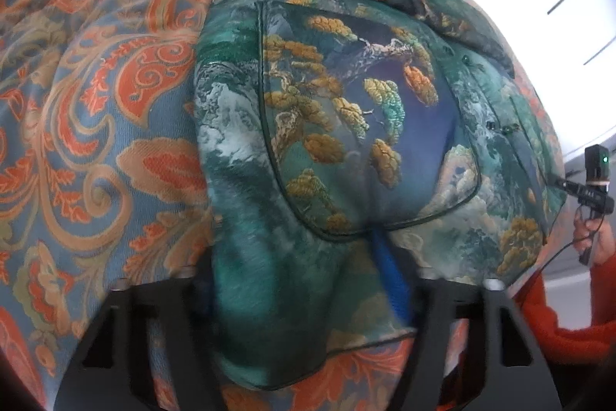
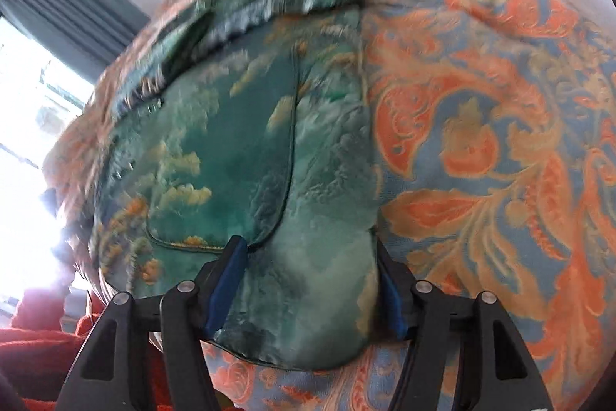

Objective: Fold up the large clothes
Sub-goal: 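Grasp the jacket hem with the right tool while the left tool grasps it too, then lift the hem with both tools and fold it up toward the collar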

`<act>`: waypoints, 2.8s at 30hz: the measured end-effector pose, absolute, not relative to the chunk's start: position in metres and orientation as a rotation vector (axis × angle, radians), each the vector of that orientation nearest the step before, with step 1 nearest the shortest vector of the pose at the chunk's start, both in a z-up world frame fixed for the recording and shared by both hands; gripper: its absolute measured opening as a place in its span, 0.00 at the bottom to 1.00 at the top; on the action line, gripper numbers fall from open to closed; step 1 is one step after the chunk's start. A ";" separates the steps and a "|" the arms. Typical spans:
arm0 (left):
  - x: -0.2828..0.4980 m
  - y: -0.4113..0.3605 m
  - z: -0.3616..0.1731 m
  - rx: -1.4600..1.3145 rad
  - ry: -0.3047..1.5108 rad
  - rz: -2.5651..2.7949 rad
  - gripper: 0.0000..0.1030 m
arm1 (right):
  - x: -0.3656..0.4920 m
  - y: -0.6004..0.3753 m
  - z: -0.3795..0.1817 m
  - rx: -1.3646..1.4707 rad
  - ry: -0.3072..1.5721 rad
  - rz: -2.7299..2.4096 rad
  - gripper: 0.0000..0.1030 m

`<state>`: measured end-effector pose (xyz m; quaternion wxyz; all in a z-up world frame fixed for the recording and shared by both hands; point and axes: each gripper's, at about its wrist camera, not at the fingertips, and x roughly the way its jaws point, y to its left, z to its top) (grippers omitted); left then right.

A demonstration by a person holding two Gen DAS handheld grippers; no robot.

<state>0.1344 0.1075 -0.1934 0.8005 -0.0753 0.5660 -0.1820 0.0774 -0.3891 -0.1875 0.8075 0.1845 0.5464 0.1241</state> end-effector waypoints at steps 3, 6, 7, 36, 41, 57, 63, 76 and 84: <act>0.132 0.110 -0.185 -0.198 1.211 -0.381 0.19 | 0.078 -0.382 -0.182 0.375 1.169 0.277 0.23; 0.127 0.117 -0.169 -0.237 1.174 -0.386 0.14 | 0.073 -0.379 -0.164 0.350 1.124 0.273 0.16; 0.125 0.118 -0.165 -0.241 1.165 -0.388 0.14 | 0.071 -0.379 -0.157 0.349 1.108 0.275 0.15; 0.123 0.159 -0.075 -0.281 1.126 -0.519 0.13 | 0.042 -0.405 -0.089 0.588 1.049 0.491 0.12; 0.157 0.146 -0.056 -0.279 1.060 -0.475 0.13 | 0.112 -0.411 -0.056 0.591 0.963 0.478 0.12; 0.012 0.183 -0.115 -0.443 1.163 -0.402 0.10 | -0.006 -0.415 -0.080 0.649 1.032 0.428 0.11; -0.017 0.192 -0.123 -0.484 1.188 -0.391 0.09 | -0.060 -0.418 -0.114 0.738 1.096 0.390 0.10; 0.119 0.195 -0.037 -0.512 0.975 -0.499 0.09 | 0.015 -0.430 -0.044 0.790 0.901 0.503 0.10; 0.249 0.167 -0.070 -0.482 0.984 -0.345 0.17 | 0.171 -0.442 -0.077 0.874 0.837 0.371 0.10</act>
